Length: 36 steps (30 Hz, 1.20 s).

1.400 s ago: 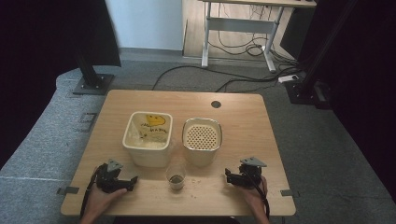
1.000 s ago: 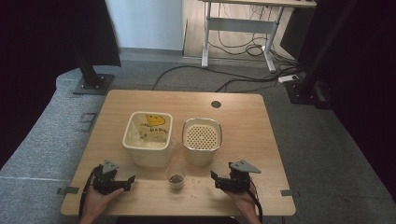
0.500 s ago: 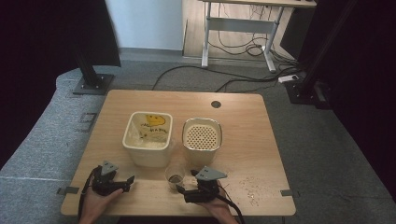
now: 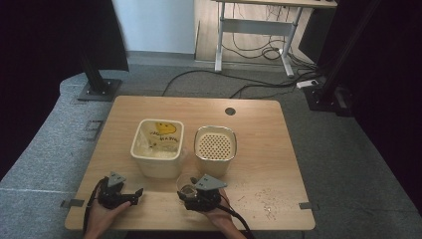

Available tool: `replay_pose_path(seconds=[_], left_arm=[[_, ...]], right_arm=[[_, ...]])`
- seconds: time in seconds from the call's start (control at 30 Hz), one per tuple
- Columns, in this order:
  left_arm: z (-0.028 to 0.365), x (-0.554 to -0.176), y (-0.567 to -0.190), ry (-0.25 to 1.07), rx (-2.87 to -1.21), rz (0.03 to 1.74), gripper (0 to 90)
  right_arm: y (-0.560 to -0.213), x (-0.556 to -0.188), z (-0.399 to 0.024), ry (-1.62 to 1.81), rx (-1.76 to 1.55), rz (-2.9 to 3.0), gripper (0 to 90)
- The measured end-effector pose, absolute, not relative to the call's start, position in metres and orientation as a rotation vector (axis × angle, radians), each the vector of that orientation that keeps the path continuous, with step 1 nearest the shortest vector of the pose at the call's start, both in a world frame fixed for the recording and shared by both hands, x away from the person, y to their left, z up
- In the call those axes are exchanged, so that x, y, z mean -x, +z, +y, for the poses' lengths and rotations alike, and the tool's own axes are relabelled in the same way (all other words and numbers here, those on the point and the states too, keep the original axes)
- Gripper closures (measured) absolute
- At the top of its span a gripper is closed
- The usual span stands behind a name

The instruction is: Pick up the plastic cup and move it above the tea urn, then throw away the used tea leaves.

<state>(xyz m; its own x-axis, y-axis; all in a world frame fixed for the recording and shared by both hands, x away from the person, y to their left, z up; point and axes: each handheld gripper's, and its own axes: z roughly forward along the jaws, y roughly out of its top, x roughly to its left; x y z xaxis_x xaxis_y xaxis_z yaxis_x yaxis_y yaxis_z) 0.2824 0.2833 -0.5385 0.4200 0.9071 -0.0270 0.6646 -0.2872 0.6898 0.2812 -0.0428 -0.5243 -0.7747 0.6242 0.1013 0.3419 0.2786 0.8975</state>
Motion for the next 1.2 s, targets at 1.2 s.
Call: replay_pose_path(seconds=[1.2], left_arm=[[0.291,-0.287,-0.539,0.469,-2.027,1.376,9.4]], right_arm=[[-0.431,-0.286,-0.174,1.606,-1.063,1.865,32.9]])
